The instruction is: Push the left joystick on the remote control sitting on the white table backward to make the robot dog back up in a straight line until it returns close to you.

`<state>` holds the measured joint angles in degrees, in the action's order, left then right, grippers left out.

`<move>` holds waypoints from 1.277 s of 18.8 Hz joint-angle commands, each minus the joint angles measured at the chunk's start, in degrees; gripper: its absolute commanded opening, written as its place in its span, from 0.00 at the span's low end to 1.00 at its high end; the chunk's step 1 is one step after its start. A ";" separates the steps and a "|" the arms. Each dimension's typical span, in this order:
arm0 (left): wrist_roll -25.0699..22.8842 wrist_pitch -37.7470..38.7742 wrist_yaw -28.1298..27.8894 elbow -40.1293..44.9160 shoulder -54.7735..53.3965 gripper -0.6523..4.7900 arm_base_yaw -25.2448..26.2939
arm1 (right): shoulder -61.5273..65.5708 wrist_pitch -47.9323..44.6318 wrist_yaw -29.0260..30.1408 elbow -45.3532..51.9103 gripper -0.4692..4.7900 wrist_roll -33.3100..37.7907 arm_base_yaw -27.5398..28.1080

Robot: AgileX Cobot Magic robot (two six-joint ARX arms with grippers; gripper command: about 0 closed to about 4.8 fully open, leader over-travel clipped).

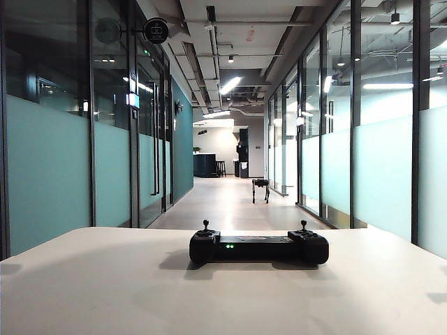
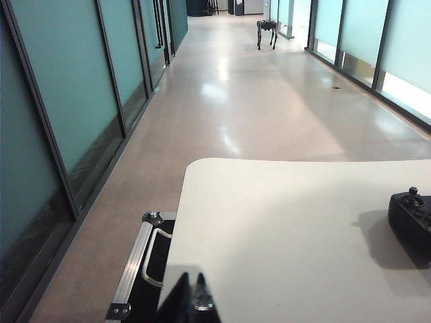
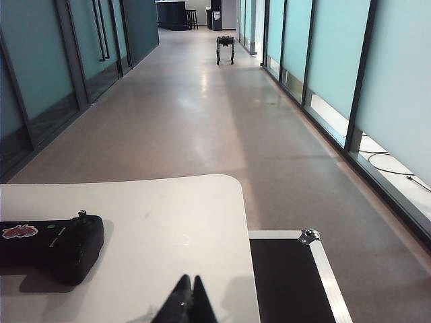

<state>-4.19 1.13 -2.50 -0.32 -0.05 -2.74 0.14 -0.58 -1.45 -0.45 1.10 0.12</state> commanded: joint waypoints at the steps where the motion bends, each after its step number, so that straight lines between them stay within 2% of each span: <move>1: 0.15 -0.59 0.17 -0.13 -0.02 0.11 -0.02 | -0.20 -0.98 0.13 0.52 0.08 -0.11 -0.04; 7: 1.88 -1.70 0.22 -0.22 -0.02 0.11 -0.02 | -0.20 -2.47 0.13 0.46 0.08 -0.11 -0.04; 9: 1.97 -4.31 0.37 -0.35 -0.02 0.11 -0.02 | -0.20 -4.52 0.09 0.15 0.08 -0.11 -0.04; 12: 4.81 -4.52 0.17 -2.03 -0.04 0.11 -0.02 | 0.02 -4.35 -0.07 -1.92 0.08 -0.11 -0.04; 19: 5.09 -5.53 0.22 -5.55 -3.69 0.11 -0.02 | 4.98 -4.48 0.22 -9.20 0.08 -1.77 -0.11; 24: 5.29 -14.12 2.86 -6.10 -11.98 0.11 -0.22 | 12.39 -7.19 4.63 -12.33 0.08 -1.84 -0.13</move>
<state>0.95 -9.58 -0.67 -6.13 -10.52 -2.79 11.55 -5.69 1.72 -12.25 -0.56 0.05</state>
